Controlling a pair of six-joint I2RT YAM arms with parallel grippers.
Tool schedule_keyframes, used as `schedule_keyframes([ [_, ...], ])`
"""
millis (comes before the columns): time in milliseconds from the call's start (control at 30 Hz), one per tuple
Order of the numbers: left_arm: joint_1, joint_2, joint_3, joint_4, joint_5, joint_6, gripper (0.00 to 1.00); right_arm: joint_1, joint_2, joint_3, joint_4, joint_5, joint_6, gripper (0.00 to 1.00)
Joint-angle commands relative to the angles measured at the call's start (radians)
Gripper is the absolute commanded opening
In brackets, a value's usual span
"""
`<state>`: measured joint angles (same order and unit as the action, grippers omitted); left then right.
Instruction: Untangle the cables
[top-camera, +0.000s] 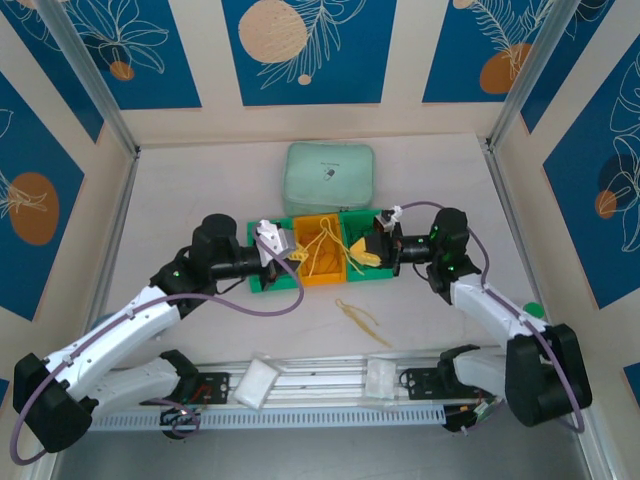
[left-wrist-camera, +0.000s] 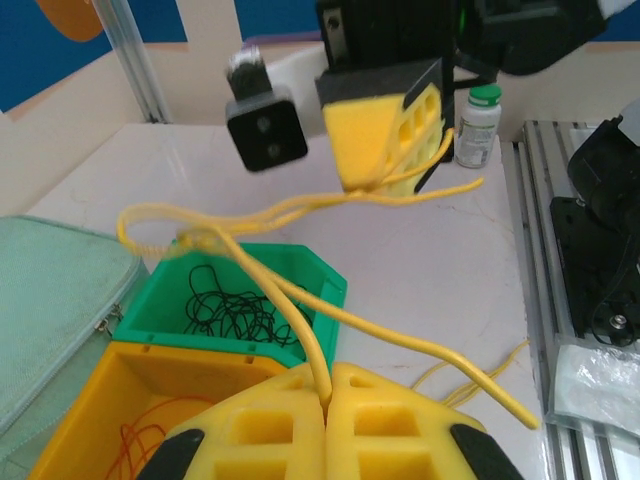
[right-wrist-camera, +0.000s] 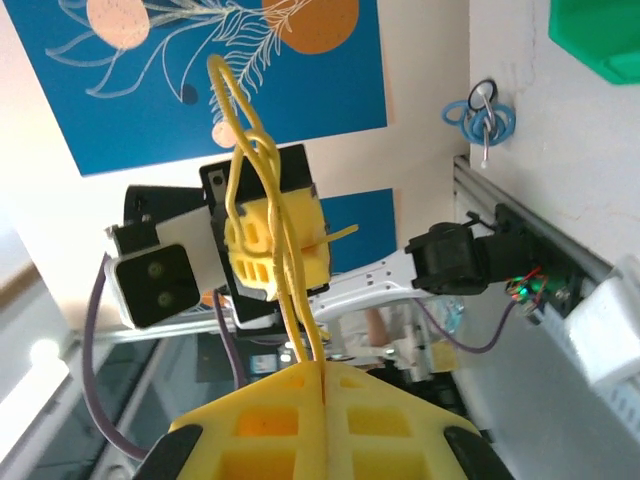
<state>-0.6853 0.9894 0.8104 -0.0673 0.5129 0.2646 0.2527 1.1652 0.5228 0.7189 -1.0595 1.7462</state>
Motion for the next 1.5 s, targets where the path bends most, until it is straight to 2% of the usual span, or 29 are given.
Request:
schedule_keyframes([
  [0, 0.010, -0.035, -0.019, 0.083, 0.004, 0.028, 0.00, -0.004, 0.105, -0.058, 0.430, -0.013, 0.321, 0.00],
  [67, 0.009, -0.040, -0.029, 0.094, -0.015, 0.040, 0.00, 0.006, 0.206, -0.069, 0.649, -0.006, 0.469, 0.00],
  [100, 0.010, -0.041, -0.032, 0.098, -0.024, 0.045, 0.00, 0.020, 0.242, -0.058, 0.683, -0.030, 0.514, 0.00],
  [300, 0.010, -0.046, -0.036, 0.106, -0.047, 0.065, 0.00, 0.110, 0.325, 0.014, 0.683, -0.076, 0.498, 0.00],
  [500, 0.009, -0.037, -0.027, 0.049, -0.105, 0.131, 0.00, 0.203, 0.336, 0.103, 0.683, -0.140, 0.520, 0.00],
  [667, 0.010, -0.041, -0.042, 0.045, -0.161, 0.159, 0.00, 0.207, 0.302, 0.118, 0.683, -0.145, 0.551, 0.00],
  [933, 0.010, -0.029, -0.044, 0.092, -0.136, 0.137, 0.00, 0.234, 0.312, 0.122, 0.682, -0.132, 0.534, 0.00],
  [1000, 0.010, -0.028, -0.035, 0.078, -0.133, 0.142, 0.00, 0.231, 0.313, 0.131, 0.682, -0.145, 0.524, 0.04],
  [1067, 0.009, -0.028, -0.020, 0.057, -0.127, 0.145, 0.00, 0.226, 0.306, 0.154, 0.664, -0.174, 0.480, 0.20],
  [1100, 0.010, -0.028, -0.015, 0.045, -0.123, 0.145, 0.00, 0.225, 0.294, 0.173, 0.633, -0.187, 0.430, 0.21],
  [1133, 0.010, -0.028, -0.008, 0.034, -0.119, 0.144, 0.00, 0.216, 0.276, 0.184, 0.587, -0.189, 0.371, 0.20],
  [1200, 0.010, -0.029, 0.006, 0.009, -0.111, 0.134, 0.00, 0.193, 0.212, 0.218, 0.370, -0.203, 0.173, 0.17],
  [1233, 0.010, -0.032, 0.012, -0.001, -0.110, 0.129, 0.00, 0.184, 0.165, 0.245, 0.180, -0.209, -0.012, 0.16],
  [1300, 0.009, -0.038, 0.023, -0.020, -0.109, 0.112, 0.00, 0.178, 0.061, 0.377, -0.549, -0.146, -0.542, 0.17],
  [1333, 0.010, -0.041, 0.028, -0.031, -0.110, 0.106, 0.00, 0.185, 0.033, 0.479, -0.907, -0.054, -0.858, 0.18],
  [1367, 0.010, -0.042, 0.035, -0.045, -0.111, 0.096, 0.00, 0.213, 0.023, 0.601, -1.249, 0.129, -1.127, 0.20],
  [1400, 0.010, -0.042, 0.042, -0.056, -0.112, 0.085, 0.00, 0.257, 0.024, 0.691, -1.440, 0.306, -1.282, 0.20],
  [1467, 0.007, -0.039, 0.055, -0.075, -0.113, 0.065, 0.00, 0.330, 0.017, 0.747, -1.545, 0.542, -1.367, 0.20],
])
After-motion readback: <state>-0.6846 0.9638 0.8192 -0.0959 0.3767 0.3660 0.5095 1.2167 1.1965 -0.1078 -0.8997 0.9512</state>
